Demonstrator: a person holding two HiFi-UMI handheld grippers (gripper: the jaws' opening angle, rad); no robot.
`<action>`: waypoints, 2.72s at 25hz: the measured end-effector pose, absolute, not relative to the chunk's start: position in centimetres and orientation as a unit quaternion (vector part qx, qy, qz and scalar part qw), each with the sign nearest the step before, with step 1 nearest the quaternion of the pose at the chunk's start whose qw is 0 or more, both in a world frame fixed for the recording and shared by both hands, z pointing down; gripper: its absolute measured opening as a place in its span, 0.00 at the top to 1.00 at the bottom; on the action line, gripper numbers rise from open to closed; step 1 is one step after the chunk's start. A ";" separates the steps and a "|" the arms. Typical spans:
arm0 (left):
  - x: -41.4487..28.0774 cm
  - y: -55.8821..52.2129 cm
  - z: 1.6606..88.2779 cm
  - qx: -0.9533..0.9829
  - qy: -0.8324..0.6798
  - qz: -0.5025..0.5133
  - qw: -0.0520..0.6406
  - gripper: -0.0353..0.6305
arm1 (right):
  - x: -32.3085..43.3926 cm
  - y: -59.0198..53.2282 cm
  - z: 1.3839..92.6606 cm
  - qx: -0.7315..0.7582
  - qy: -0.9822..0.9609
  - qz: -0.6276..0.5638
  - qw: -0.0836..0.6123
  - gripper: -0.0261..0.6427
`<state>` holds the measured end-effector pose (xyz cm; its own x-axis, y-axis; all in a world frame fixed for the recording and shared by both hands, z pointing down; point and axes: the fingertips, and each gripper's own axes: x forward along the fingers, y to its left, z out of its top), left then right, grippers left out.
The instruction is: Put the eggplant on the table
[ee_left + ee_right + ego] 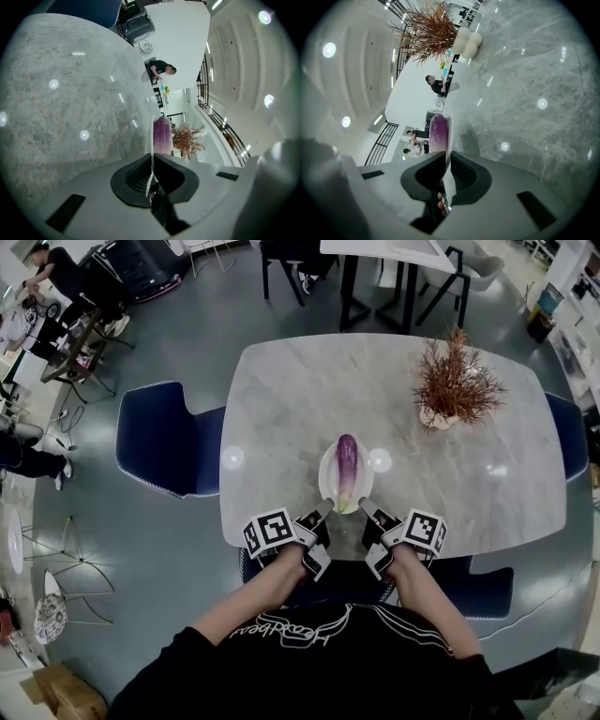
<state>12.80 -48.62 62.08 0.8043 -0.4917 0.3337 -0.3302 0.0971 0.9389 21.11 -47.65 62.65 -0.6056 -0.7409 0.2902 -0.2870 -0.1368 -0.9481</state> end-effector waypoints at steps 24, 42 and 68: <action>12.3 -48.0 65.8 0.601 -0.334 -0.050 0.724 0.92 | 20.7 -47.6 65.4 -0.437 0.630 -0.638 0.071 0.90; 11.9 -48.2 66.7 0.593 -0.350 -0.036 0.725 0.91 | 21.1 -47.4 66.2 -0.439 0.636 -0.634 0.038 0.90; 9.3 -43.3 62.4 0.696 -0.324 0.047 0.639 0.93 | 20.0 -42.5 60.3 -0.441 0.708 -0.549 0.045 0.91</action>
